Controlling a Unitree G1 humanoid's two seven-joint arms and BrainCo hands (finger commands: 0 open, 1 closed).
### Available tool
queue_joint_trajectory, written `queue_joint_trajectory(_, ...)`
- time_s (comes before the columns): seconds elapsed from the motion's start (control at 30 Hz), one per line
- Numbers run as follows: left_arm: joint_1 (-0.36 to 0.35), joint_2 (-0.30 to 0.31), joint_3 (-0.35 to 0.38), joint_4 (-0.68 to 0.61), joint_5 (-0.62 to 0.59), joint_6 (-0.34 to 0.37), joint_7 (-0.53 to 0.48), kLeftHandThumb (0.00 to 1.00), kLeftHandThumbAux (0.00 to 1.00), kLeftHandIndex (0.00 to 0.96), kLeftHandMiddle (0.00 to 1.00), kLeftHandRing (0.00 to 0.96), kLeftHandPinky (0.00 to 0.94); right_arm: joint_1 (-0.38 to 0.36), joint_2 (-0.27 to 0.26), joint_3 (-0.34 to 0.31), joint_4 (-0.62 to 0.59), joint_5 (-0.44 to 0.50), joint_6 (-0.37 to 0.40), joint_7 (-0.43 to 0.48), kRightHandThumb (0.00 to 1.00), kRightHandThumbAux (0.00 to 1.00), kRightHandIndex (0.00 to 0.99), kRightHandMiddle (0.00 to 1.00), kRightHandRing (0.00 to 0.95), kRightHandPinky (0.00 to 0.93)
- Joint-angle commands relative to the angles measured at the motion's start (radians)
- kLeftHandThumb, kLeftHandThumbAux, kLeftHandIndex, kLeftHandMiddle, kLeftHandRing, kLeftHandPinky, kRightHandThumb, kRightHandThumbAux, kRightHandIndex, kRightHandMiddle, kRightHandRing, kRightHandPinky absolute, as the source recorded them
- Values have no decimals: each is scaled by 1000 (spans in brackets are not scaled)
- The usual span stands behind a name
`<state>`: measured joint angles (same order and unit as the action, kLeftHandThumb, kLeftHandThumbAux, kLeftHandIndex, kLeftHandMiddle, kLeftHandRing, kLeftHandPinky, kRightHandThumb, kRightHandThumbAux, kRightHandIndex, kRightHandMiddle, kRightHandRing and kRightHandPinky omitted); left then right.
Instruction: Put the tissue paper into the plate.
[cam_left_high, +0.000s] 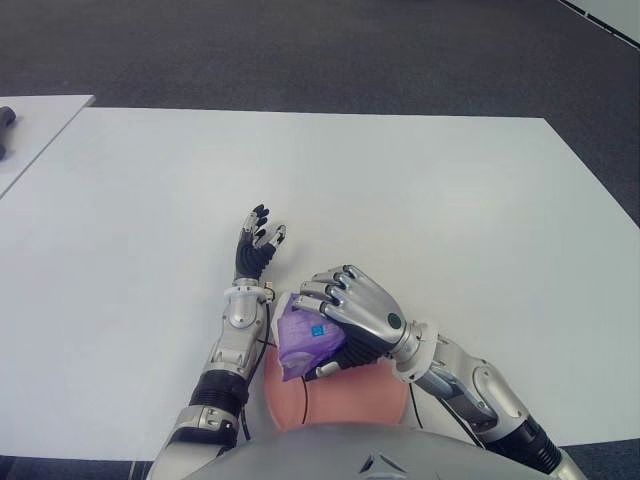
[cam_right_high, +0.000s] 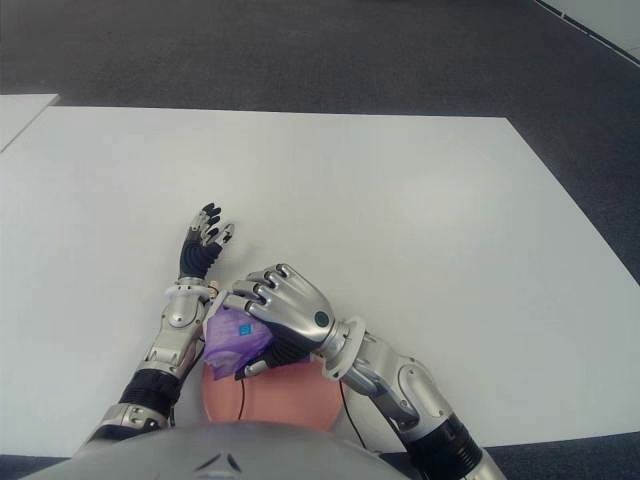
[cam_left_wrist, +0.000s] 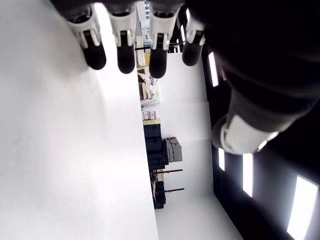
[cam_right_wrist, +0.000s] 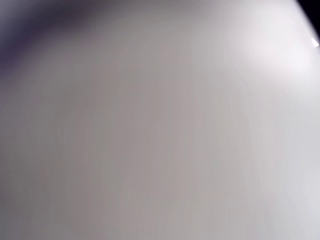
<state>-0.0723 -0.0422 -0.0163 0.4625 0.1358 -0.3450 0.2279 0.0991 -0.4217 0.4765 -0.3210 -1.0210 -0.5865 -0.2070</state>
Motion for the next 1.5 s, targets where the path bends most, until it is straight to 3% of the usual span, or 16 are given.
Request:
queue_joint_trajectory(0.03, 3, -3, 4, 1, 0, 22, 5, 306, 647, 121, 143, 118, 129, -13, 11, 12, 14, -8, 0, 9, 843, 681, 401, 562, 805, 828)
queue_joint_trajectory(0.7, 0, -6, 7, 12, 3, 10, 9, 312, 640, 117, 141, 115, 124, 7, 55, 28, 29, -21, 19, -5, 841, 683, 399, 555, 794, 819)
queue_joint_trajectory(0.93, 1, -4, 8, 8, 4, 22, 10, 309, 644, 120, 146, 126, 142, 46, 86, 28, 3, 30, 95, 77, 844, 679, 404, 543, 765, 778)
queue_joint_trajectory(1.0, 1, -2, 10, 12, 4, 20, 11, 305, 645, 121, 150, 131, 149, 50, 98, 27, -18, 53, 124, 122, 841, 678, 404, 542, 714, 712)
queue_joint_trajectory(1.17, 1, 1, 12, 14, 5, 17, 11, 298, 651, 120, 158, 143, 172, 65, 101, 23, -62, 89, 174, 214, 711, 707, 421, 564, 621, 590)
queue_joint_trajectory(1.33, 3, 3, 13, 7, 5, 22, 7, 288, 660, 117, 159, 146, 167, 107, 50, -22, -143, 165, 203, 315, 682, 717, 418, 427, 432, 405)
queue_joint_trajectory(1.43, 3, 5, 14, 7, 2, 25, 4, 282, 661, 115, 152, 137, 154, 116, 50, -24, -158, 169, 228, 359, 384, 583, 315, 316, 308, 289)
queue_joint_trajectory(1.5, 3, 6, 14, 7, 2, 26, 4, 281, 662, 116, 152, 137, 159, 120, 53, -24, -167, 168, 244, 381, 301, 548, 266, 262, 248, 235)
